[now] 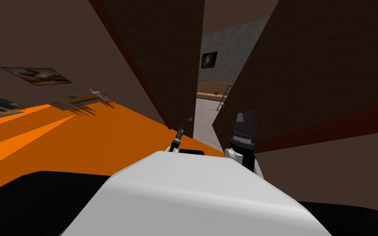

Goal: Push the door open

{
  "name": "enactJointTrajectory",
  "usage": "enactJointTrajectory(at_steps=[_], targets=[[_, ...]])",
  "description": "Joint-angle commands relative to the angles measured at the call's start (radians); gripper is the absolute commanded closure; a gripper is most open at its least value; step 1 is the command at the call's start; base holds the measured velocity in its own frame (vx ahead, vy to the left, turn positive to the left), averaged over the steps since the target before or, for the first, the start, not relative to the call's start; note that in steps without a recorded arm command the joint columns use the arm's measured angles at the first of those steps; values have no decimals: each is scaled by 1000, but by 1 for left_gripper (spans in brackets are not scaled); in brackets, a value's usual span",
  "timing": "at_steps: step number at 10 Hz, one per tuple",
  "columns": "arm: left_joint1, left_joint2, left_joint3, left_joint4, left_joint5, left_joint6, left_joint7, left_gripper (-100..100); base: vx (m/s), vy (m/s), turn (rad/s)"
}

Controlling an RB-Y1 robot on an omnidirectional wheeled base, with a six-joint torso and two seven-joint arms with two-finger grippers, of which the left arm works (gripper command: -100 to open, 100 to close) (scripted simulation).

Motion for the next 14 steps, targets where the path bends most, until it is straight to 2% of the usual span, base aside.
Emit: enactJointTrajectory(at_steps=[1,11,12,13,14], targets=[[-11,-3,-9,34,-1,-4,3,-100,74,70,-66],[-70,-25,-57,221,-5,-28,19,-100,82,56,-60],[-69,-25,-53,216,-5,-31,16,-100,43,36,-15],[-79,-14,-47,228,-3,-32,16,-100,105,-12,-32],[-81,-13,-46,231,-3,-32,15,-100,173,-42,-29]])
